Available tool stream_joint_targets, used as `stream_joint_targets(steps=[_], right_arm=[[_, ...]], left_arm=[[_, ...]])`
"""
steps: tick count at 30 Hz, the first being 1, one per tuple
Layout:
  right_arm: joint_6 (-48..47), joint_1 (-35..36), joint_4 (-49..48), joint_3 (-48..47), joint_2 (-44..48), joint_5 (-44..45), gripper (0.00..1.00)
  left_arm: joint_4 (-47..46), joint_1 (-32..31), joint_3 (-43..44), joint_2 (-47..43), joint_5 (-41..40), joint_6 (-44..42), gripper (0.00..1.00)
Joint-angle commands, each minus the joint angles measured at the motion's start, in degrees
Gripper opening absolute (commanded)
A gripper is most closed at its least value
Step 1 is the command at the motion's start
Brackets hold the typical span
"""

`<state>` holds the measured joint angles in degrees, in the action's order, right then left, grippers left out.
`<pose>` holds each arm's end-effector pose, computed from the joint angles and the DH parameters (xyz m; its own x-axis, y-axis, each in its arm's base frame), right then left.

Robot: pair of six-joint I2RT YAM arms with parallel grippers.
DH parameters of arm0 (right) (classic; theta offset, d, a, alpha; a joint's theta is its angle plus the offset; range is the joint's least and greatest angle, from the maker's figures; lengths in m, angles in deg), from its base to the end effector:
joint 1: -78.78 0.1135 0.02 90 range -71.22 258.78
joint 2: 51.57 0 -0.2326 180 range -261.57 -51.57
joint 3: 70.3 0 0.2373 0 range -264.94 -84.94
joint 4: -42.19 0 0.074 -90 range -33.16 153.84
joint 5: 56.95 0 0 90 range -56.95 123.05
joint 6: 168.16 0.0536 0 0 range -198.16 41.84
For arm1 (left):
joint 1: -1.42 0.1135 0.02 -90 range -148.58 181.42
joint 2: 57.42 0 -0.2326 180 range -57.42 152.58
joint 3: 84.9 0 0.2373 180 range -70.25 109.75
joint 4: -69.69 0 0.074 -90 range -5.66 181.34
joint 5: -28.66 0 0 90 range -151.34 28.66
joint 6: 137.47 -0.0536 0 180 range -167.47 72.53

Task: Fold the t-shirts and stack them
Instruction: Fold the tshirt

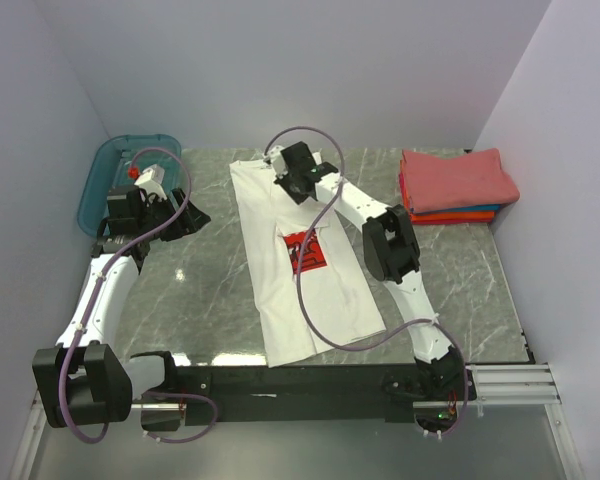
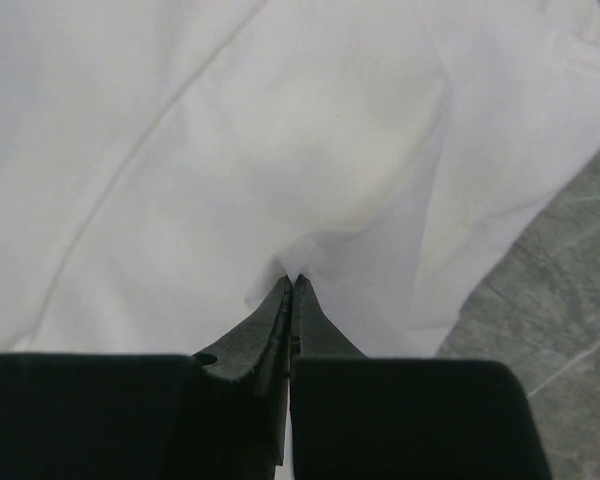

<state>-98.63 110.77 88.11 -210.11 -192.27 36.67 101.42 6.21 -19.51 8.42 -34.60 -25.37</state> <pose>0.4467 0.2750 0.1642 -0.4072 -0.6659 -0.6251 -0.6772 0.6794 -0.2825 0.2663 -0.0019 0.2590 -0.6064 -0.3880 -0.6940 0.0828 0.8373 -0.5405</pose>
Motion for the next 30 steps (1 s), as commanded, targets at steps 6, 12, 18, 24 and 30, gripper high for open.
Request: stream_joint_targets(steps=[6, 12, 18, 24, 30], right_arm=[[-0.36, 3.43, 2.21, -3.24, -0.79, 1.83, 0.24], [-0.18, 3.7, 3.01, 0.96, 5.78, -2.47, 0.4], [-1.32, 0.01, 4.58, 11.07, 19.48, -18.23, 0.48], [-19.98, -9.56, 7.15, 33.89, 41.35, -43.41, 0.48], [-58.1, -15.89, 12.38, 67.56, 68.69, -54.33, 0.64]], left_arm=[[-1.0, 0.12, 0.85, -0.63, 0.51, -1.01, 0.73], [-1.0, 0.04, 0.85, -0.63, 0.59, -0.93, 0.73], [-0.73, 0.12, 1.11, -1.33, -0.72, -1.01, 0.73], [-11.08, 0.04, -3.09, -7.4, 4.44, 0.38, 0.95], [-8.39, -6.95, 1.28, 5.79, 18.64, -2.47, 0.99]])
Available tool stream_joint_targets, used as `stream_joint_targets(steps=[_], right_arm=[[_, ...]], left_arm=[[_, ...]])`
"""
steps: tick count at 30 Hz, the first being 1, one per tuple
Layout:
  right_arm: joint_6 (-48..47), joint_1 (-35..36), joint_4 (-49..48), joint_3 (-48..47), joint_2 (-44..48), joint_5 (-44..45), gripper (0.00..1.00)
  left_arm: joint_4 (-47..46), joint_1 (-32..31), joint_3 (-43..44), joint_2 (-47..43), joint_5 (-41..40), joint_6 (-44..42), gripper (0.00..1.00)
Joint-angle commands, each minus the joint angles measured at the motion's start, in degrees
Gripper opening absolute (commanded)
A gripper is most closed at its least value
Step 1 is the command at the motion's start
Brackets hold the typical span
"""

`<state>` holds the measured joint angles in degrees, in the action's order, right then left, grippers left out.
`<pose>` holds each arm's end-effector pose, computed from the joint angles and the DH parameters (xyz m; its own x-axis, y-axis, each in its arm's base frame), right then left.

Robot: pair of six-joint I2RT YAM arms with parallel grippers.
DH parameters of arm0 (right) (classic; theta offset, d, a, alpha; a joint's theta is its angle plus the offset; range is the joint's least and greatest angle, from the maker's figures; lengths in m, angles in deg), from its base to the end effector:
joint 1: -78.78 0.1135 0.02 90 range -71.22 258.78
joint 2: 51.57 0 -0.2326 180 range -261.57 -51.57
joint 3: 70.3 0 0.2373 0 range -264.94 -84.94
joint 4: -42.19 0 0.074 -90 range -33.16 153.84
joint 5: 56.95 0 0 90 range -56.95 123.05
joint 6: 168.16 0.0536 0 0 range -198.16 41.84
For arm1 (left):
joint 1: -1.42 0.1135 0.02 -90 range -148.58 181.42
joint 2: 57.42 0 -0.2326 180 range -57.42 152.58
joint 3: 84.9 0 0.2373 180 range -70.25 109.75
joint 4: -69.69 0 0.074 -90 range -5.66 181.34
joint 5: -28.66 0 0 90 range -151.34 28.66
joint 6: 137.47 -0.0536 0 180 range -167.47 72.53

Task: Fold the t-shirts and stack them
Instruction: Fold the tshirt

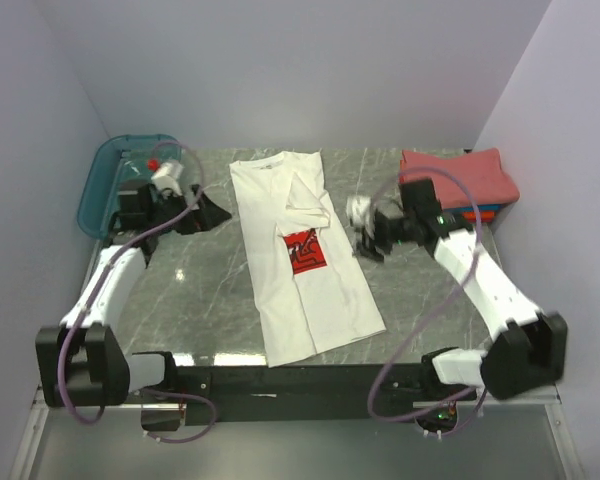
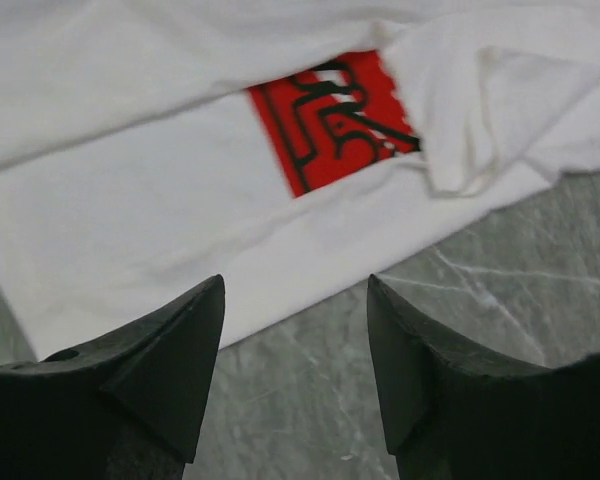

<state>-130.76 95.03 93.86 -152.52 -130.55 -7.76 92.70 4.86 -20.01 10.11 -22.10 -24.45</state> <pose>0.2672 0.1144 0.2695 0.0627 -0.6080 -0.7914 -0.9521 0.2013 -0.2301 0.2738 -0.0175 0.2675 -0.6021 -0.3396 -0.7226 0.3121 0.7329 -0.6045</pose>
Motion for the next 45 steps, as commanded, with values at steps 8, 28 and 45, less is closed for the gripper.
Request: stream_joint_targets(steps=[8, 28, 45], right_arm=[[-39.59, -2.89, 18.27, 28.0, 21.73, -10.43, 0.65], [-40.39, -5.26, 19.06, 32.94, 24.76, -12.09, 0.61], [-42.06, -5.35, 19.59, 32.59, 21.24, -12.36, 0.6]], left_arm=[[3.08, -41.29, -6.96, -6.77, -22.62, -22.31, 0.86], [5.61, -81.31, -12.63, 10.07, -41.08, -31.73, 0.67], [4.12, -80.44, -13.76, 8.41, -43.46, -32.52, 0.52]])
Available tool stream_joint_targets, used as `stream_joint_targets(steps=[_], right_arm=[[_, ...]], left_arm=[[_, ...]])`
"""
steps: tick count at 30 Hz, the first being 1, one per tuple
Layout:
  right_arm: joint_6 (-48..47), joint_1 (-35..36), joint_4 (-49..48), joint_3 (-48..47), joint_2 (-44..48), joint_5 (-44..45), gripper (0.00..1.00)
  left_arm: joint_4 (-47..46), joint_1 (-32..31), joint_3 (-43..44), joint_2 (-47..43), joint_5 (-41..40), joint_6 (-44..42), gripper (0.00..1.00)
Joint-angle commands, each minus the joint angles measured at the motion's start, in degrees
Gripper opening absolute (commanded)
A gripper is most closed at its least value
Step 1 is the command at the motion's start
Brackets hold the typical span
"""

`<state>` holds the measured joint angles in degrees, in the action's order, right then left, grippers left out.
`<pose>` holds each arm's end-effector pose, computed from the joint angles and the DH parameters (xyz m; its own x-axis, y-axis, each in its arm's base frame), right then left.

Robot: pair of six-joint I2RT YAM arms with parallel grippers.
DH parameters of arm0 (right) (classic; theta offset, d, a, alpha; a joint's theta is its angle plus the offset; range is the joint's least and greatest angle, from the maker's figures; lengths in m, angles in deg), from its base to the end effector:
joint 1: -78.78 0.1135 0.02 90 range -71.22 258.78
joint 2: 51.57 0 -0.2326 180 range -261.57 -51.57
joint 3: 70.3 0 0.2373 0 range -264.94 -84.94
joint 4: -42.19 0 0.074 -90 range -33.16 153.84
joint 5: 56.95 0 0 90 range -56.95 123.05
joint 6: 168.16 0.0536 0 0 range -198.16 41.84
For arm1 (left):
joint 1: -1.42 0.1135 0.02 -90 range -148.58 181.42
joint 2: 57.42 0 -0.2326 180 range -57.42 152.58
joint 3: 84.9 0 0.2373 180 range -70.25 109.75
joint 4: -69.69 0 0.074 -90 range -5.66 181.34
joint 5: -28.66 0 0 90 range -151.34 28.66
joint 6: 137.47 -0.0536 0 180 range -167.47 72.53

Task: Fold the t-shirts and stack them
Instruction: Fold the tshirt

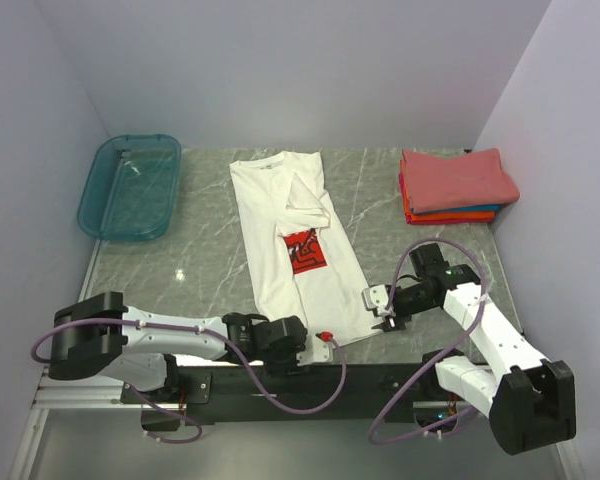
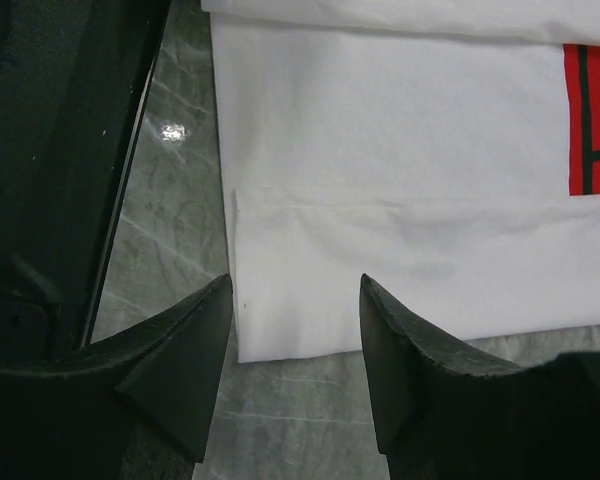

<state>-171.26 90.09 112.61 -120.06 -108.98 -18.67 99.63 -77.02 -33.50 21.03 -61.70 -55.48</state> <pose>0.1409 0.0711 0.1730 0.3321 -0.5644 -0.7557 -0.9428 -0.2227 -0.2479 0.0513 -0.2491 0.1265 -0.0300 0.8419 -0.5387 0.9929 0.0873 0.0811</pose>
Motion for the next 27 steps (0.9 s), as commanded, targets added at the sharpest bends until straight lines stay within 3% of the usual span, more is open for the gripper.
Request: stream_joint_targets(steps=[1, 10, 17, 27], right_arm=[[-1.99, -0.41, 0.83, 0.05, -0.68, -1.62, 0.6], [-2.61, -0.41, 1.27, 0.31, -1.13, -1.19, 0.6], [-3.67, -0.41, 2.24, 0.13, -1.74, -0.92, 0.6], [-5.25, -0.24, 2.42, 0.75, -4.12, 0.83, 0.6]], left_arm=[[-2.81, 1.53, -0.36, -2.87, -3.68, -1.48, 0.52], [-2.46, 2.41, 0.42, -1.64, -2.98, -1.66, 0.52], [-1.67, 2.41, 0.51, -2.87, -0.08, -2.18, 0.6], [-0.08, 2.06, 2.97, 5.12, -1.92, -2.27, 0.56]])
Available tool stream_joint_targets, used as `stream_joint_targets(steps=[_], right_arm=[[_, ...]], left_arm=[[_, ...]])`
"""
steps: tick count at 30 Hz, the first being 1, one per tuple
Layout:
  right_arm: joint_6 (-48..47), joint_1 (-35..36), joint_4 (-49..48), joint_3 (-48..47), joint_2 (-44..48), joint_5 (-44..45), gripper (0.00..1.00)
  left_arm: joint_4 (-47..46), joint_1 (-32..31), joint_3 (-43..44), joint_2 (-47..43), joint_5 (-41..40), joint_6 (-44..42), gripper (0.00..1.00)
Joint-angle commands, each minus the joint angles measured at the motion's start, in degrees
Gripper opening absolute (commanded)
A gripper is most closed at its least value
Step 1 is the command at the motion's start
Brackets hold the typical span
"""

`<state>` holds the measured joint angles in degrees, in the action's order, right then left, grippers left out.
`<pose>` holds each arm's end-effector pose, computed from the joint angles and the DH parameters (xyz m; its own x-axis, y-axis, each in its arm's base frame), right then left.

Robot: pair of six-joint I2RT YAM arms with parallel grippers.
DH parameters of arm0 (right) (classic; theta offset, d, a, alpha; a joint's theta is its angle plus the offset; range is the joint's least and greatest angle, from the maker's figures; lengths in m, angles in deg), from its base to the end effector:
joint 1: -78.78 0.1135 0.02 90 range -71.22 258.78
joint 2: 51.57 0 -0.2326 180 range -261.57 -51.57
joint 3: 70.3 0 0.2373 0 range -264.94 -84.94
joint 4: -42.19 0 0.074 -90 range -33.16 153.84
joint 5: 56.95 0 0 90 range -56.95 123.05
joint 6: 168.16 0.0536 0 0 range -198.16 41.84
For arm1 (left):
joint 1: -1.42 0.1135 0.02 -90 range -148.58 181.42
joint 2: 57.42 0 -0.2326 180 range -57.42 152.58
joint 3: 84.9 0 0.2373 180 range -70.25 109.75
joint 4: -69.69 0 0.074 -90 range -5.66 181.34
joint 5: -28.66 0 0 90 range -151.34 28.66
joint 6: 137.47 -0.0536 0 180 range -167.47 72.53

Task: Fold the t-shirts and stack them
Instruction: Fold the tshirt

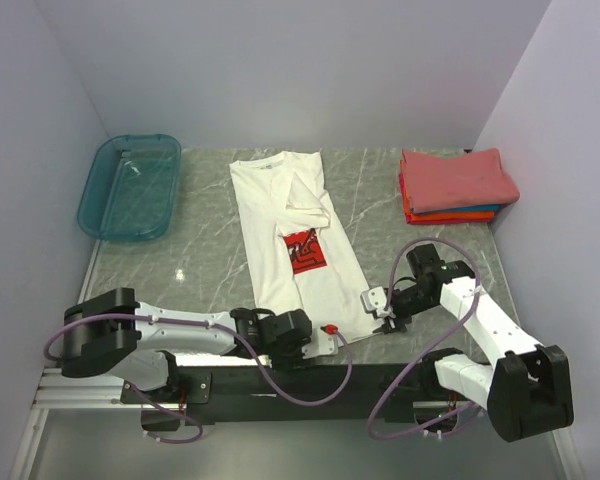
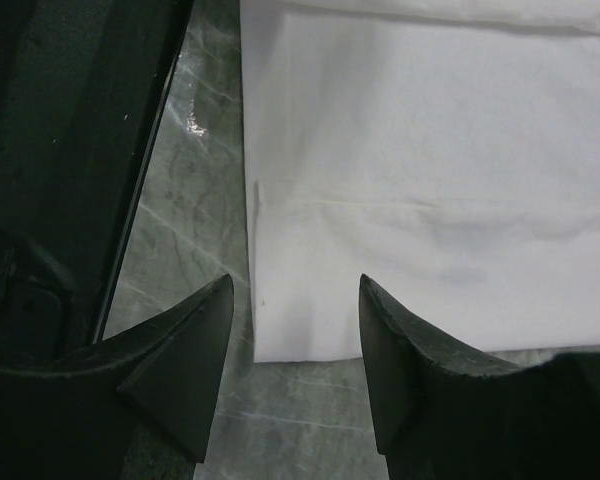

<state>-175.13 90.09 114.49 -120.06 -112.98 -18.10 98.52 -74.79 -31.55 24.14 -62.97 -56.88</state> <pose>0.1413 0.0708 0.1628 0.3203 -0.5709 -0.7559 -0.9432 -0.2663 -0.1986 0.0645 -0.2564 0.1244 -0.0392 0.8453 -0.5328 0.9868 0.1167 0.1125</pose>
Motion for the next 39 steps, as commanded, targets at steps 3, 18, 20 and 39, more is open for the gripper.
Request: stream_joint_targets(steps=[3, 18, 20, 39], right_arm=[[-1.47, -0.32, -0.25, 1.36, 0.15, 1.32, 0.6], [2.91, 11.35, -17.37, 8.48, -1.18, 12.47, 0.57], [8.1, 15.21, -23.33, 10.32, -0.91, 16.78, 0.57], [19.09, 16.64, -19.33, -1.52, -4.94, 13.9, 0.0]], left_arm=[[0.68, -0.17, 0.68, 1.68, -1.18, -0.96, 0.51], [-1.34, -0.17, -1.78, -3.42, -2.68, -1.49, 0.01], [-1.25, -0.17, -1.87, -3.69, -2.5, -1.49, 0.0], [-1.6, 7.55, -2.41, -11.42, -2.16, -10.1, 0.0]])
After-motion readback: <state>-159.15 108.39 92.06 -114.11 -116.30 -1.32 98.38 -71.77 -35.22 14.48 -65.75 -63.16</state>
